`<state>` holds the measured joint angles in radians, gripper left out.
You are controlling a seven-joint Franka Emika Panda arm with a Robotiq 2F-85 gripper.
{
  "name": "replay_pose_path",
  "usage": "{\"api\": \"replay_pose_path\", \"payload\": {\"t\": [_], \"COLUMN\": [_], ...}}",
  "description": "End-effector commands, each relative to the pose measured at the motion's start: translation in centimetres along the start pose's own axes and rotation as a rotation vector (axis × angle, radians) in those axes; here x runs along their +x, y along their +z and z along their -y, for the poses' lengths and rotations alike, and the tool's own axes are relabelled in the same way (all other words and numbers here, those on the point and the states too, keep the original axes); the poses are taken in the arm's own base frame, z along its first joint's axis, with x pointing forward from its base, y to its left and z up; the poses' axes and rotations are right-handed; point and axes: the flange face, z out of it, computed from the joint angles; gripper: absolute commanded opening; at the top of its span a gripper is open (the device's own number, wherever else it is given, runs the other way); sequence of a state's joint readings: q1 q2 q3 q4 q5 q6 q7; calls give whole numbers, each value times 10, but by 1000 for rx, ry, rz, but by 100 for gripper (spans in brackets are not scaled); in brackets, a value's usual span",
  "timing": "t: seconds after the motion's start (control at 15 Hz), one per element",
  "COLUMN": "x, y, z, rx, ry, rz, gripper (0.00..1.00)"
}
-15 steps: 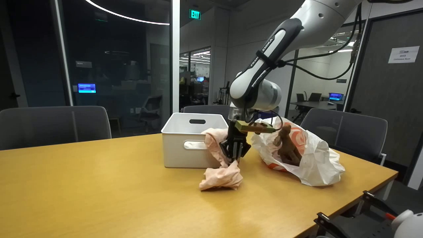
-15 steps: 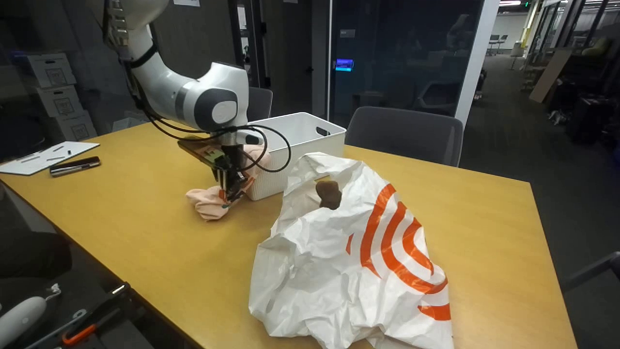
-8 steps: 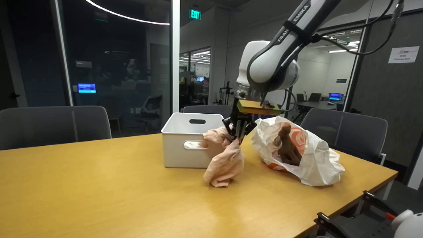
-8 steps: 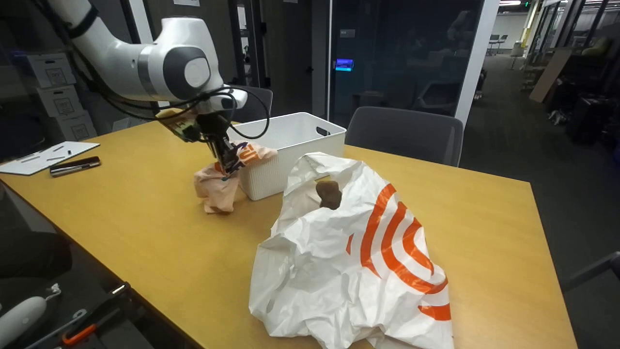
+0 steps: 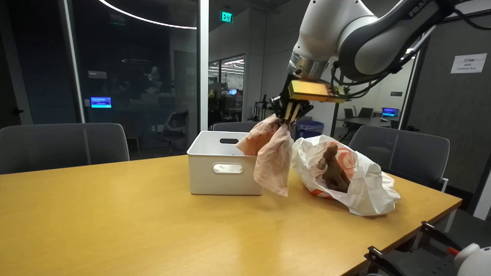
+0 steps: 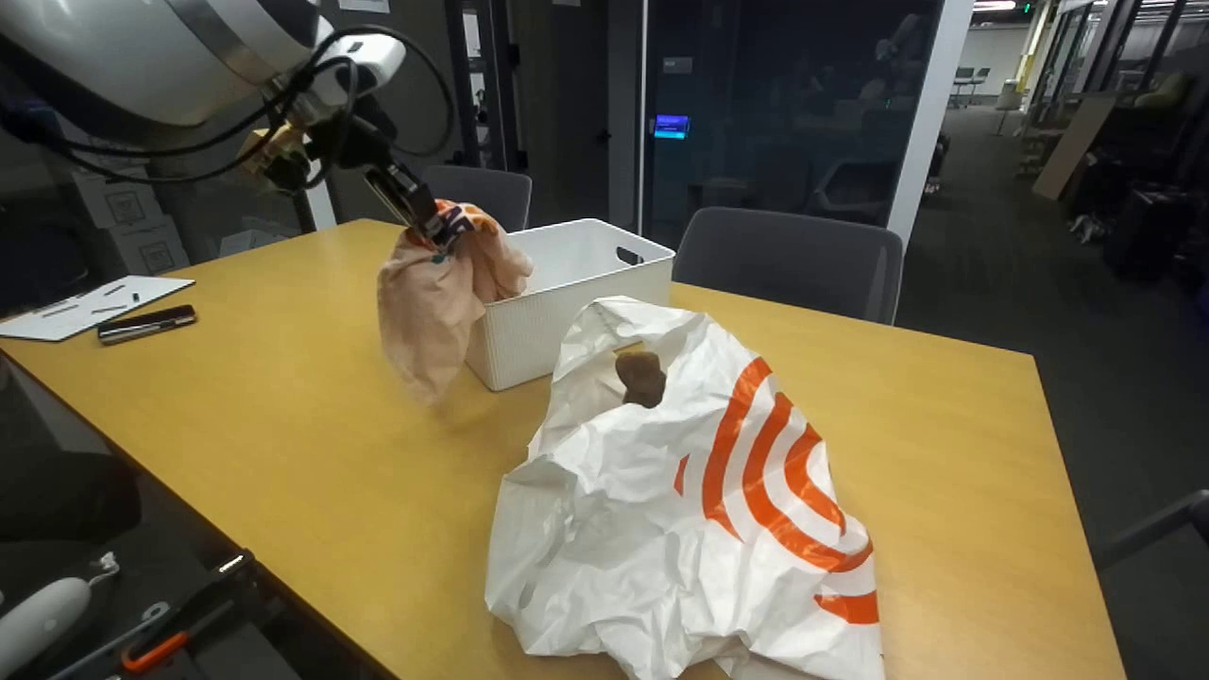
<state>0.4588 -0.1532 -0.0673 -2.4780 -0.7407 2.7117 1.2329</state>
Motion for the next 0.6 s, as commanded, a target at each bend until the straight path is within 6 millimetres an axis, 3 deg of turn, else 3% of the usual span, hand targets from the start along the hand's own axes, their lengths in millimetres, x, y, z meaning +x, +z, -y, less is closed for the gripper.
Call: {"api": "replay_pose_path", "payload": {"t": [0.0,0.27,0.53], "x": [-17,-43,-56], "y": [-60,-87,-78], "z": [-9,-18,-39], "rx": [-17,-81,-232], "ry": [60,187,329], "rz": [-192,-345,-415], "gripper": [2,2,2]}}
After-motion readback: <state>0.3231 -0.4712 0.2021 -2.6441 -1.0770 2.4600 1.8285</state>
